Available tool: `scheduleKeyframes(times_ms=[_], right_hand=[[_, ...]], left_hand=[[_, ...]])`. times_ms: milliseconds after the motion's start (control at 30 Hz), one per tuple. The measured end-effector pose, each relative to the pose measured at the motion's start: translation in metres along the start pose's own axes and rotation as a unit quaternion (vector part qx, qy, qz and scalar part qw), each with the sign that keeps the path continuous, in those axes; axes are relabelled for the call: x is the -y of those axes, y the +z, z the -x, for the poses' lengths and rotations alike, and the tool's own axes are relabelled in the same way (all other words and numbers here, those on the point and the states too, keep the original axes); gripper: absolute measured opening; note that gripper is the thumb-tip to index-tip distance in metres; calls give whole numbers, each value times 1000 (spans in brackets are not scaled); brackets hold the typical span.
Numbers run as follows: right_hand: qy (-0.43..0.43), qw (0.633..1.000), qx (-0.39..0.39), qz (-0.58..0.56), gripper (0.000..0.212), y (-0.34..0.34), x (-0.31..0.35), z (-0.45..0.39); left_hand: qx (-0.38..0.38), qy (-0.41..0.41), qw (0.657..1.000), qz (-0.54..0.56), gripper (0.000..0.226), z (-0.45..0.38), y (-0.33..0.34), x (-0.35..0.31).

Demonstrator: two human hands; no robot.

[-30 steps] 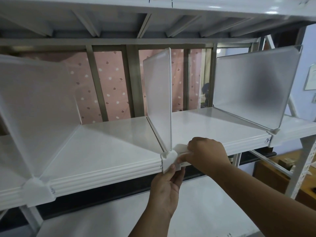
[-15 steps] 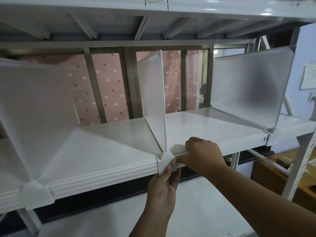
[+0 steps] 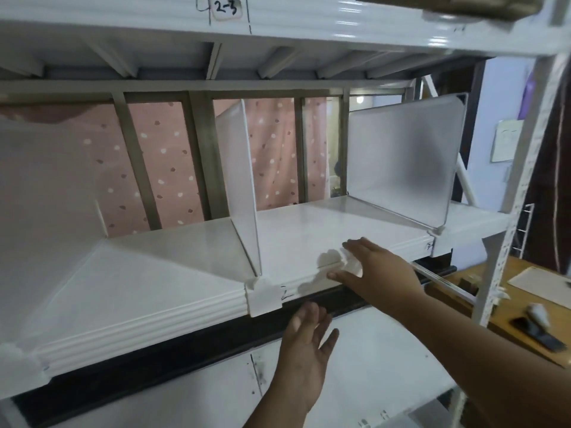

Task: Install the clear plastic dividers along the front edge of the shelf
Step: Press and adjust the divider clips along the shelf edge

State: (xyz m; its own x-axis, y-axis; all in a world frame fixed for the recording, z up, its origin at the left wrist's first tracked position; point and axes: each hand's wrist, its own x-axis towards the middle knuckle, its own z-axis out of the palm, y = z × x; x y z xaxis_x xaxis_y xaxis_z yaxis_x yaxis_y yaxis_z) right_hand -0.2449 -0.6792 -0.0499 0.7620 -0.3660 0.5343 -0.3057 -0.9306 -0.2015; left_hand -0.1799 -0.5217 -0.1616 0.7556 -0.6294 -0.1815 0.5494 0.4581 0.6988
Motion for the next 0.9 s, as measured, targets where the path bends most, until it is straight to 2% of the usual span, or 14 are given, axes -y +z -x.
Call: scheduleKeyframes(times_ms=[233,333,467,667,800,900], right_hand=[[115,992,-13,43,88,-71,-120,10],[155,986,-9,63,87,-95,-162,12],[185,981,42,51,81,-110,-209,4],[166,982,89,19,74,-92,-251,-28],[135,984,112,-17,70,-66,-266,-50],[122,984,120,-50,62,-52,-276,-65]], left_hand=[[76,-62,994,-57,86,-37,79,57],[96,-93,989,-61,85,-57,127,82],[107,-120,986,-33,79,-81,187,106],[92,-121,985,80,85,-125,241,129],[73,-140,980,118,77,-150,238,150],[87,-155,975,131,77,-164,232,161]])
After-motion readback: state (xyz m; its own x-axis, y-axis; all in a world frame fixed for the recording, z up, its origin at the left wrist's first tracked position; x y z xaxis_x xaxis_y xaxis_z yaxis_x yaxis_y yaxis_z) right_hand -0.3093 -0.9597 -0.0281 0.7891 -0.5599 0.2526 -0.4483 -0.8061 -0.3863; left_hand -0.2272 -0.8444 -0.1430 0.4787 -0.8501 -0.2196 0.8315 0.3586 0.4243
